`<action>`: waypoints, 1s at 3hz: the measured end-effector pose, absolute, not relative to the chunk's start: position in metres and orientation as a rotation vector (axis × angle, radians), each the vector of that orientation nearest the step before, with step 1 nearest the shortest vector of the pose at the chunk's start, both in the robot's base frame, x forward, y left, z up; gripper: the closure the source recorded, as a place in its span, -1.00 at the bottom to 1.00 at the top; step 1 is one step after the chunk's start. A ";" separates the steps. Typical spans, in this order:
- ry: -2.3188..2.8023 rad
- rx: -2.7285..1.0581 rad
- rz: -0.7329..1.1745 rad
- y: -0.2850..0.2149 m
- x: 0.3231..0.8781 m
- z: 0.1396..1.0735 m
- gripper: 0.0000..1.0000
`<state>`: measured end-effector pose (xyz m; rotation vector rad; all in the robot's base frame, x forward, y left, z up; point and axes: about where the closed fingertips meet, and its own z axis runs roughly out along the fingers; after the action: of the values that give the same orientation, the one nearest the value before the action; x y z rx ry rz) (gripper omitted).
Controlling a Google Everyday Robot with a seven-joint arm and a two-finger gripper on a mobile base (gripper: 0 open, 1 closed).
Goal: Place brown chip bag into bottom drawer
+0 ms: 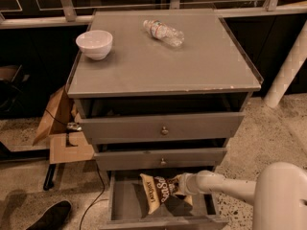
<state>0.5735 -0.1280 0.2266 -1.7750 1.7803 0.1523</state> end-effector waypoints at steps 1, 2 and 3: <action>1.794 -1.766 0.148 -0.126 0.587 0.212 1.00; 1.798 -1.746 0.163 -0.121 0.600 0.201 1.00; 1.801 -1.720 0.177 -0.116 0.611 0.191 1.00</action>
Offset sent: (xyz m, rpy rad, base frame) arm 0.0475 0.0096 -0.0370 0.0349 0.0051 -0.0391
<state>0.6112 -0.1156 0.1907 -1.7204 1.8008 0.1772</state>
